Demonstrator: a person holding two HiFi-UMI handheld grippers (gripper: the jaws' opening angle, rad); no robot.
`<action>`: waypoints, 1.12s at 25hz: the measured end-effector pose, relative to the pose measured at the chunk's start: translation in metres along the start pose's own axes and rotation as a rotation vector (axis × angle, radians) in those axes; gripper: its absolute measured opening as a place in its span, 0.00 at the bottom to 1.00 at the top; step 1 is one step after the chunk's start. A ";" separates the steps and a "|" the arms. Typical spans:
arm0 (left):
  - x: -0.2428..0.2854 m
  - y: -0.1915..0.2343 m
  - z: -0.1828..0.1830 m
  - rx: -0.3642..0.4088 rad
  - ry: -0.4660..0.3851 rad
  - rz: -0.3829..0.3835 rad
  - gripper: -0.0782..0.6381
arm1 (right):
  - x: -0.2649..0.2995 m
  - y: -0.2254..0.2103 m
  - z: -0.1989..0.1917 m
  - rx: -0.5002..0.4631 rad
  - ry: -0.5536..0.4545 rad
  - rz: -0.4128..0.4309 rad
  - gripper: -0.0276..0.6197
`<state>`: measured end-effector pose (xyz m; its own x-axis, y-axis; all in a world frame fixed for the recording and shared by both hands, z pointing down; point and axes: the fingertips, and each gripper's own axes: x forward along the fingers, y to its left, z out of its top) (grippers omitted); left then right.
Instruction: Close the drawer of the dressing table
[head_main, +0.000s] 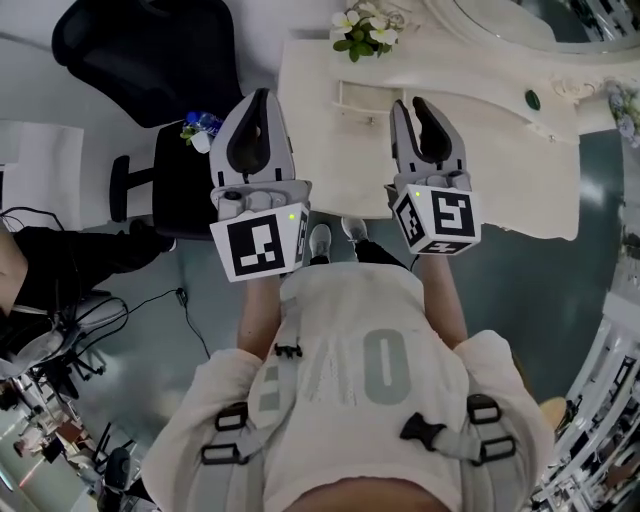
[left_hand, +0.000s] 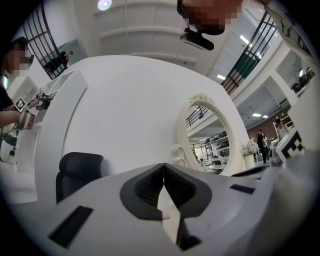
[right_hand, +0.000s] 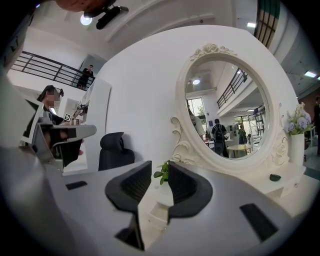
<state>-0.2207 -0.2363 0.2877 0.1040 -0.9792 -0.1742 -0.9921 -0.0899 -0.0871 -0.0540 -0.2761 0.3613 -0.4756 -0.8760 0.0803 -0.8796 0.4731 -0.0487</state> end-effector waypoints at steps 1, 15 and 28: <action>0.001 0.005 -0.001 -0.002 0.005 0.003 0.14 | 0.004 0.002 -0.005 0.004 0.014 -0.002 0.19; 0.006 0.007 -0.055 -0.055 0.119 -0.035 0.14 | 0.045 -0.004 -0.114 0.073 0.225 -0.053 0.23; -0.006 0.025 -0.093 -0.032 0.189 -0.009 0.14 | 0.055 -0.009 -0.204 0.114 0.403 -0.116 0.29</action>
<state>-0.2527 -0.2493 0.3774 0.1005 -0.9948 0.0142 -0.9933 -0.1012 -0.0564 -0.0734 -0.3097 0.5696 -0.3572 -0.8052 0.4733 -0.9320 0.3404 -0.1242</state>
